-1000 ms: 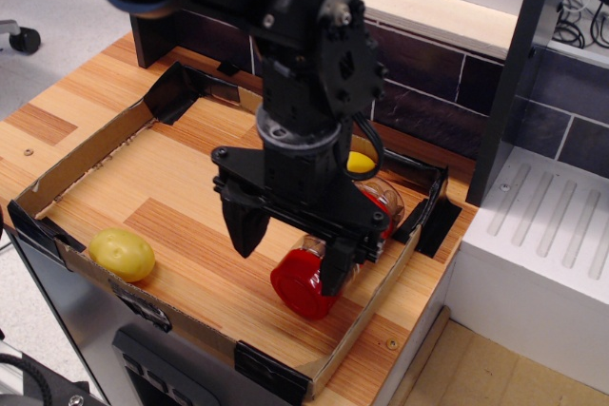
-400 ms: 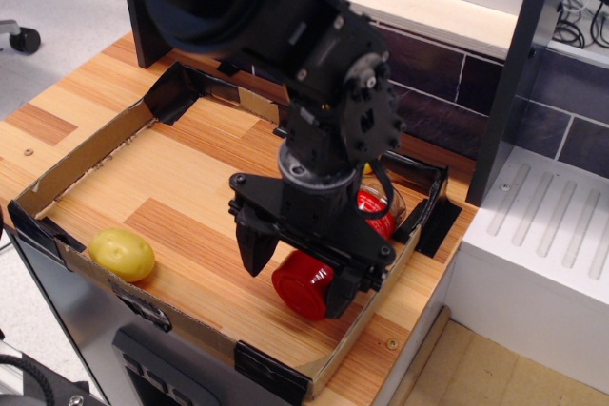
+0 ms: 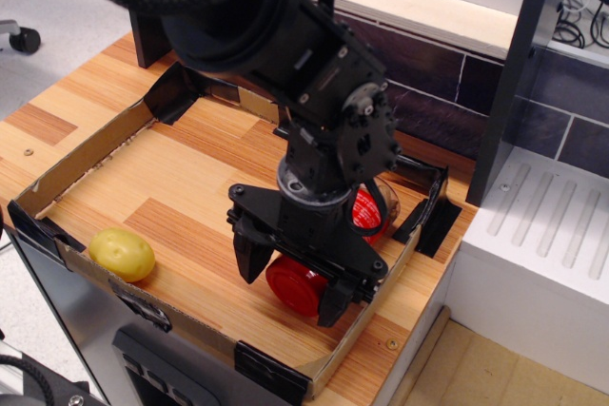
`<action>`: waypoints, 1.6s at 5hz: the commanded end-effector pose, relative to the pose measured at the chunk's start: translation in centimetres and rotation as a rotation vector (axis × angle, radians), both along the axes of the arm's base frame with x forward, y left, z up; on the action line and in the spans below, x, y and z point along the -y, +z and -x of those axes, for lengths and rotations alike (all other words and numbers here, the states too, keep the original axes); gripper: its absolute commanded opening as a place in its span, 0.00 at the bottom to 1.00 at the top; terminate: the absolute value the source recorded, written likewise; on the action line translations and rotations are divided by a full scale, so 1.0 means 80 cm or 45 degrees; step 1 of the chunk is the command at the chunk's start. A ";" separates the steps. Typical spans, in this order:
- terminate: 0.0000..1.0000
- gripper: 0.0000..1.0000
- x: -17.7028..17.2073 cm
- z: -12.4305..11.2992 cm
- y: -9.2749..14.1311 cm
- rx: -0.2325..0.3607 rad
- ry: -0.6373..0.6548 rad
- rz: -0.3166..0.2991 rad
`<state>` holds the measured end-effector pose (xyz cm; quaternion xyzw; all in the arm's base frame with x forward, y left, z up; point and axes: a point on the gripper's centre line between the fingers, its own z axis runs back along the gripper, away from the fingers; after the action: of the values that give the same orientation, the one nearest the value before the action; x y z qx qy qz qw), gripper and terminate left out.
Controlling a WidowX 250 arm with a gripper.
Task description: Upright basil bottle
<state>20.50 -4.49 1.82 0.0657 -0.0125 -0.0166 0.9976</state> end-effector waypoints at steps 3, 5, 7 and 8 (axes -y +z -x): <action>0.00 0.00 -0.001 0.009 0.001 0.076 -0.078 -0.017; 0.00 0.00 -0.005 0.041 0.042 0.128 -0.184 0.051; 0.00 0.00 -0.007 0.053 0.098 0.061 -0.019 0.126; 0.00 0.00 -0.010 0.030 0.117 0.080 0.113 0.137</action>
<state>17.93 -3.90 10.34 0.0155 -0.0215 0.0328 0.9991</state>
